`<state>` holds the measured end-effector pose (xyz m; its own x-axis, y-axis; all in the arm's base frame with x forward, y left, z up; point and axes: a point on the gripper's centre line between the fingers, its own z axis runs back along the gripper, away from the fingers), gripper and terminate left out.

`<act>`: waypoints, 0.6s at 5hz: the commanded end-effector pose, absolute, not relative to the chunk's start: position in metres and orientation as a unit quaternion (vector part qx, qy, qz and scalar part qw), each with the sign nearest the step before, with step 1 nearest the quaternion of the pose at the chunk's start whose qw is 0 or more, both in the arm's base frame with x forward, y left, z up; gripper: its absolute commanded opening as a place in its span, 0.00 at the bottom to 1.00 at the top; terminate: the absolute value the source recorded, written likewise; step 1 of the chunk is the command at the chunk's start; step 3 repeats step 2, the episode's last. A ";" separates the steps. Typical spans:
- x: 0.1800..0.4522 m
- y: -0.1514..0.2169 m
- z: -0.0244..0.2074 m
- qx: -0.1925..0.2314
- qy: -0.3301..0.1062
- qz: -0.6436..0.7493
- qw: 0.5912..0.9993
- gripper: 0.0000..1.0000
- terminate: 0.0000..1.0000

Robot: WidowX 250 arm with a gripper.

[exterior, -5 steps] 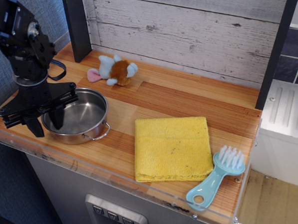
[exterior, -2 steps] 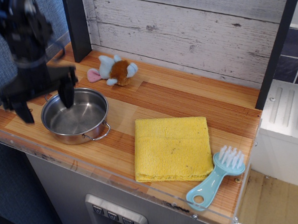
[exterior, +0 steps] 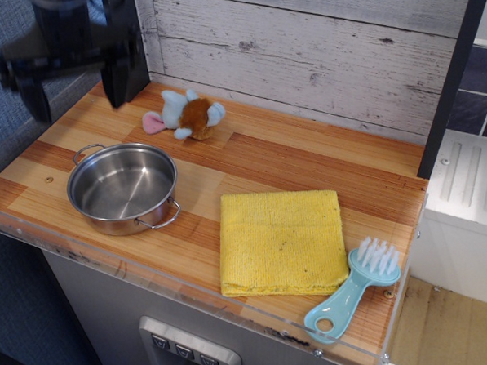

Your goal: Put the pot in the bottom left hand side of the table.

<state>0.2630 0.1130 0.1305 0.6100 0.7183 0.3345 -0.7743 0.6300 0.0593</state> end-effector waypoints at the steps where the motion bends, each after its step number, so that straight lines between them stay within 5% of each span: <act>1: 0.268 0.105 0.170 0.091 -0.197 0.395 0.893 1.00 0.00; 2: 0.268 0.105 0.170 0.091 -0.197 0.395 0.893 1.00 1.00; 3: 0.268 0.105 0.170 0.091 -0.197 0.395 0.893 1.00 1.00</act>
